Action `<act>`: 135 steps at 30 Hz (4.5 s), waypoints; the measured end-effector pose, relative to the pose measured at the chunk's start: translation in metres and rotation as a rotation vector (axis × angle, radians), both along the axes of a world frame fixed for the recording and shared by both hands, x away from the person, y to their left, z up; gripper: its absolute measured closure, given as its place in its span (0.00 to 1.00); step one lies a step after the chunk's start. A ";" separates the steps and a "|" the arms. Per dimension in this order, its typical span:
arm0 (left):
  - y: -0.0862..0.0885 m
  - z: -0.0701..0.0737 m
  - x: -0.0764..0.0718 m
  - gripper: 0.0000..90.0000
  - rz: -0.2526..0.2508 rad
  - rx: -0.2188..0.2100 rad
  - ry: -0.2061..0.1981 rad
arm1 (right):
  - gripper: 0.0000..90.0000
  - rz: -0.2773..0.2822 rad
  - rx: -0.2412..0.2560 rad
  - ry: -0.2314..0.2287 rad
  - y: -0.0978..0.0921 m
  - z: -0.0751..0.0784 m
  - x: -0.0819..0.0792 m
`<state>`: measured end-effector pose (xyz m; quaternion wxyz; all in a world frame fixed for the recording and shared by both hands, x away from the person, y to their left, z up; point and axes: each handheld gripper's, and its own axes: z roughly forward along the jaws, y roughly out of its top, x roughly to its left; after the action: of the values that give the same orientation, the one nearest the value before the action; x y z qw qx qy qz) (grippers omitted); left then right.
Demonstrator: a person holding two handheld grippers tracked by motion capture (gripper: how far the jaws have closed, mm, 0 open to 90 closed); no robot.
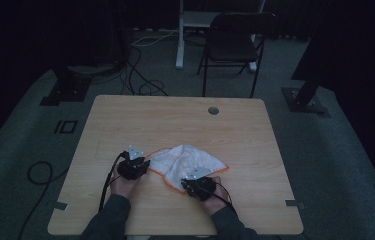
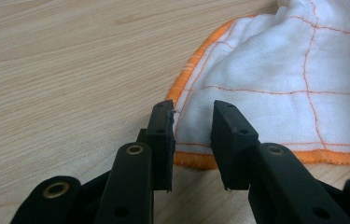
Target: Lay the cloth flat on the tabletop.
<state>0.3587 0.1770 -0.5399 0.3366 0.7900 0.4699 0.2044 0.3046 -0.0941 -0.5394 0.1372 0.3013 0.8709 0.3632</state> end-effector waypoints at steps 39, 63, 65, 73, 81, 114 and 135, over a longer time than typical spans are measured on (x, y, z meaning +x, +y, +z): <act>0.005 0.013 -0.021 0.73 -0.024 -0.010 0.002 | 0.84 -0.132 -0.020 0.013 -0.072 0.010 -0.005; -0.047 0.015 0.044 0.72 -0.056 0.032 0.028 | 0.92 -0.119 -0.036 0.014 -0.059 0.004 -0.001; -0.051 0.013 0.045 0.70 -0.066 0.045 0.034 | 0.92 -0.118 -0.033 0.016 -0.060 0.004 -0.001; -0.050 0.006 0.047 0.67 -0.068 0.033 0.063 | 0.92 -0.115 -0.035 0.021 -0.060 0.004 0.000; -0.039 0.008 0.049 0.93 -0.039 0.039 0.075 | 0.94 -0.117 -0.045 0.021 -0.062 0.004 -0.001; -0.019 0.013 0.053 0.67 0.068 0.044 0.055 | 0.85 -0.177 -0.033 -0.014 -0.063 0.010 0.016; -0.023 0.008 0.051 0.63 0.008 0.025 0.091 | 0.84 -0.254 -0.027 0.016 -0.056 0.002 0.046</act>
<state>0.4095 0.1542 -0.5318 0.3041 0.8009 0.4852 0.1754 0.3505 -0.1501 -0.5369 0.1793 0.4102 0.8316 0.3287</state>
